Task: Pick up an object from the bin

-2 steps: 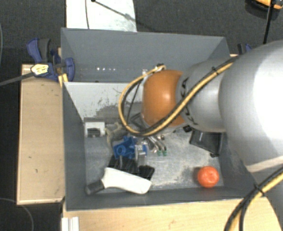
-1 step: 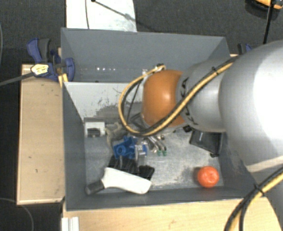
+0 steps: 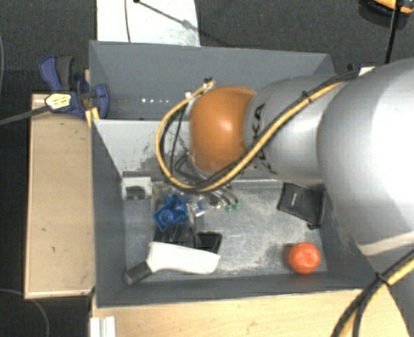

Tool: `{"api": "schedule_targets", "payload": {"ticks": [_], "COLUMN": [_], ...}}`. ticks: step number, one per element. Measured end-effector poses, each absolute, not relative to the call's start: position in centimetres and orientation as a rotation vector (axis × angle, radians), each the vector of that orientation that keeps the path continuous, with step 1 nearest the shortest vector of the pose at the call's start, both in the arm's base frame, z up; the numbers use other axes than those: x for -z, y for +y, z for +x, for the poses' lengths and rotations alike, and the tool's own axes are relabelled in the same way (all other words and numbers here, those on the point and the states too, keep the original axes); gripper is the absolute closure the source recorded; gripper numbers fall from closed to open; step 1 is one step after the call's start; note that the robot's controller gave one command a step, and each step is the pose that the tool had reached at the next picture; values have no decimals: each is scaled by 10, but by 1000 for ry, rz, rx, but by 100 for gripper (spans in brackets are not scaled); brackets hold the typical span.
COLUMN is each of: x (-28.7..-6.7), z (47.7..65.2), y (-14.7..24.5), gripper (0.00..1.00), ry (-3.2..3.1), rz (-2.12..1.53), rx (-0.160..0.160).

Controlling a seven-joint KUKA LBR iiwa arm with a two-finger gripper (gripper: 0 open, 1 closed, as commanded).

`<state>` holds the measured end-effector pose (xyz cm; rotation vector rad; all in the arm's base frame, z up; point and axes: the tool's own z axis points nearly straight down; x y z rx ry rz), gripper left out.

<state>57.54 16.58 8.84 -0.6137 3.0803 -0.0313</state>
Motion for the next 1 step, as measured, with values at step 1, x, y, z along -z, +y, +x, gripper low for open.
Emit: {"api": "schedule_targets", "payload": {"ticks": [1], "x": [-88], "z": [575], "y": [166], "gripper": [100], "ry": [3080], "rz": [-614], "rx": [31]}}
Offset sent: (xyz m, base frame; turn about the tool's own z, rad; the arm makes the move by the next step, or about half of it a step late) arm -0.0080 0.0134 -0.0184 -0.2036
